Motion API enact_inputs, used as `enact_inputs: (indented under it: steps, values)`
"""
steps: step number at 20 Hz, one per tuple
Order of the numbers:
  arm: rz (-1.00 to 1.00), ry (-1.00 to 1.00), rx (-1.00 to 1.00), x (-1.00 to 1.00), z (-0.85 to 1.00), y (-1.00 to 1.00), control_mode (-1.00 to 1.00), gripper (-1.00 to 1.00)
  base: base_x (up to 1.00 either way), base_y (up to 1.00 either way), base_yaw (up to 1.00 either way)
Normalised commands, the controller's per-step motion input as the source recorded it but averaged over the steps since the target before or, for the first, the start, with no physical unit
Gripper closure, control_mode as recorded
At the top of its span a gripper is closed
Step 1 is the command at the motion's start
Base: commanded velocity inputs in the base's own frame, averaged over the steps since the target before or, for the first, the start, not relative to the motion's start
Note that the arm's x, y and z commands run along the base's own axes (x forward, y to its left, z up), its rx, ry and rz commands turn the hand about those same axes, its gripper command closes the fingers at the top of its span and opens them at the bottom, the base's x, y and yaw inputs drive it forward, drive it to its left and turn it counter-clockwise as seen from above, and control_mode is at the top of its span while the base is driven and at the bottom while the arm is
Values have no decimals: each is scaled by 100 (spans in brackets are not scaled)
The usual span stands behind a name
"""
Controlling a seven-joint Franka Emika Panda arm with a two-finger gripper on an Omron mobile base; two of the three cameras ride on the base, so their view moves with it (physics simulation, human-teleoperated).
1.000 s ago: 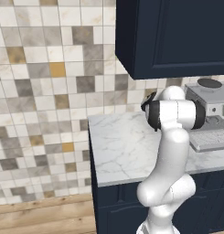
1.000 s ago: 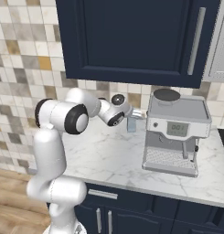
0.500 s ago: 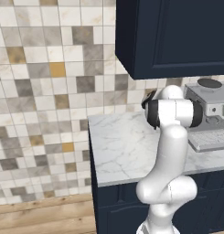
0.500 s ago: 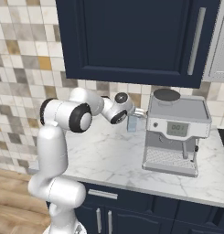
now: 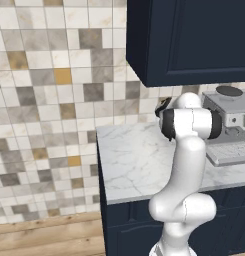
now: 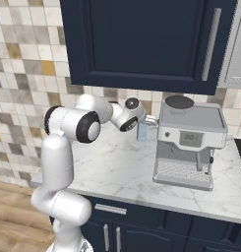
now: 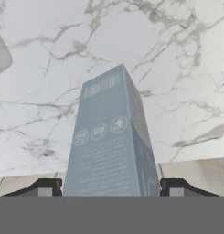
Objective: Gather the eggs and milk located in the vicinity of the sink area and place them right next to the bowl.
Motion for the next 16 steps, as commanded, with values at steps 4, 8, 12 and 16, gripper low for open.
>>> enact_inputs:
  steps: [4,8,12,16]
  values:
    - [3,0,1,0,-8,0,-100,100,0,0,0]
    - [1,0,0,0,-1,0,-100,100,0,0,0]
    - [0,0,0,-10,0,0,-100,100,0,0,0]
    - [0,-10,0,-38,1,0,-100,100,0,0,0]
